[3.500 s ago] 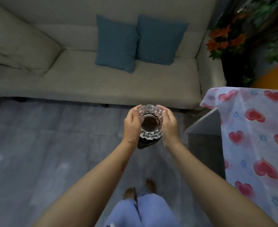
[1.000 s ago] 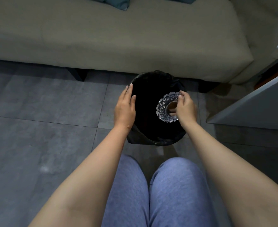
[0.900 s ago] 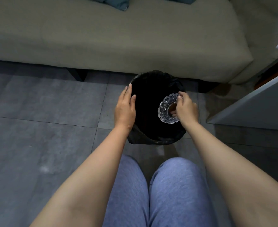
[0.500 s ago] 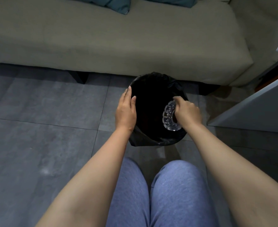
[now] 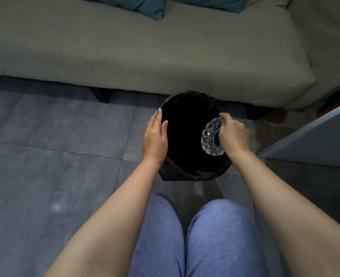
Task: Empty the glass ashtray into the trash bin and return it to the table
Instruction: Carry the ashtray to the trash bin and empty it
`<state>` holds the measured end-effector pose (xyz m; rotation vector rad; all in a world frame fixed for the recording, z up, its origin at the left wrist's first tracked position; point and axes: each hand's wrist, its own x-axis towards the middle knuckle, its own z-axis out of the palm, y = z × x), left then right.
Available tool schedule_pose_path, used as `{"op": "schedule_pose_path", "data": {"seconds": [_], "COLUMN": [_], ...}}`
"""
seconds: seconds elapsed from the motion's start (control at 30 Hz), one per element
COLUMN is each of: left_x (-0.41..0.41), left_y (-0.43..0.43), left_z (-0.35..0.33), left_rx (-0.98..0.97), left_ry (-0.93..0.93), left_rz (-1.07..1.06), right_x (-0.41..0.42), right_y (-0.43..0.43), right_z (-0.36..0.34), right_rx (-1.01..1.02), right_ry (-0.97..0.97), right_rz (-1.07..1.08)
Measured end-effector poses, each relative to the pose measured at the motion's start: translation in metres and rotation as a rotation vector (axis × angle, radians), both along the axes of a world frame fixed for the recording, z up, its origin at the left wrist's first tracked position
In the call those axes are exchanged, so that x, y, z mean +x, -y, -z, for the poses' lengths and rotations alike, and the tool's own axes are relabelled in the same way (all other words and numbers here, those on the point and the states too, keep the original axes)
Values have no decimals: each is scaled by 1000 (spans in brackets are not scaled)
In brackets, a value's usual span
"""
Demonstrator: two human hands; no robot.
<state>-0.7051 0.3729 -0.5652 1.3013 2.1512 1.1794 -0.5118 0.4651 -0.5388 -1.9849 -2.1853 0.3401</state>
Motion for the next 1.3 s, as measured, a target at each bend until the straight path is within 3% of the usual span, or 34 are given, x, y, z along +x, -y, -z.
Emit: {"op": "schedule_pose_path", "data": {"seconds": [0.1,0.4,0.5,1.1,1.2,1.3], "left_x": [0,-14,-18,-28,-18,2], "left_y": [2,9,14,23,16,4], "left_z": [0,8,12,21,10,-7], "left_rx": [-11,-64,-95,-250,-89,43], "left_ry": [6,52,74,13,-11,133], "left_rz": [5,-61,-74,-49,-63,-6], "right_x": [0,6,6,-11,-15,-23], "right_y": [4,13,16,30,33,37], "right_z": [0,-1,2,0,-4,-7], "right_rx": [4,-21,-24,-3,-12,-27], "right_ry": [50,-622,-756,-861,-889,-942], "right_rz": [-21,268,343,372,374,375]}}
